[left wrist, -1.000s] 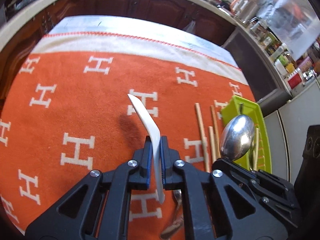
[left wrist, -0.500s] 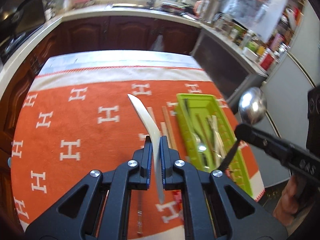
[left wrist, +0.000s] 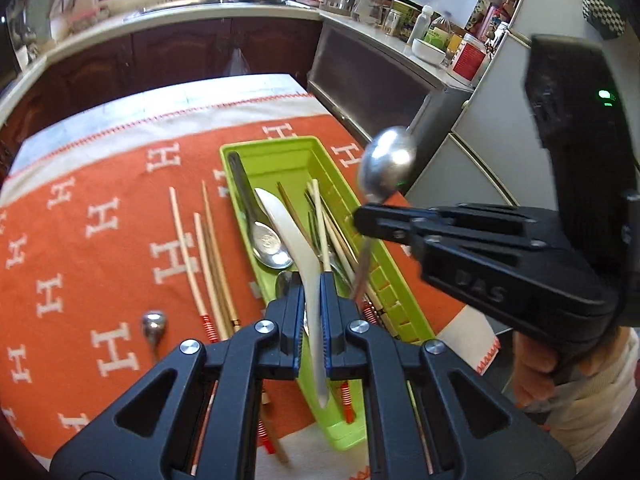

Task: Organize utensils
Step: 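Carry both spoons into the green tray and open both tools to release them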

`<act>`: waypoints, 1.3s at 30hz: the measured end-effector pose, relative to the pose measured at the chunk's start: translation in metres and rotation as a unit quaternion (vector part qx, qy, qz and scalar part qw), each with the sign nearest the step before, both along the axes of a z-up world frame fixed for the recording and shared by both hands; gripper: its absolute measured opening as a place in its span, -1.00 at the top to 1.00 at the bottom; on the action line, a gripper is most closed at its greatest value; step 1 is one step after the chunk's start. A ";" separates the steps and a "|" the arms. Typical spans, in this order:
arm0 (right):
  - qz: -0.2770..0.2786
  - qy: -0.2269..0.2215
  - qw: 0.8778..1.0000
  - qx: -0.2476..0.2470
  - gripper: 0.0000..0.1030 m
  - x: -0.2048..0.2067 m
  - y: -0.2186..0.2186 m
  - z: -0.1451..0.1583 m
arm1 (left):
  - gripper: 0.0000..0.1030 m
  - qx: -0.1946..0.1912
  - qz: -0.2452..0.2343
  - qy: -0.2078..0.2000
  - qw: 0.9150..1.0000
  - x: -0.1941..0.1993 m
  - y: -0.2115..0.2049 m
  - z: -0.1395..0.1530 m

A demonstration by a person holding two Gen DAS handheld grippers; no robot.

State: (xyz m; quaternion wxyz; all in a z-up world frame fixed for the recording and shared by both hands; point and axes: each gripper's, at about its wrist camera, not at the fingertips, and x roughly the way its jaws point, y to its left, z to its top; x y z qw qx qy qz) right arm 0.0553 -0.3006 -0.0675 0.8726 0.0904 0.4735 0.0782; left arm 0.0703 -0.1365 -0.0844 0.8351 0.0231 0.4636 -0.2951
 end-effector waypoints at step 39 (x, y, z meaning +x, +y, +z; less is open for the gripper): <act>-0.026 0.086 0.995 0.031 0.64 0.038 0.019 -0.087 | 0.87 0.037 0.071 0.033 0.996 0.014 0.045 0.000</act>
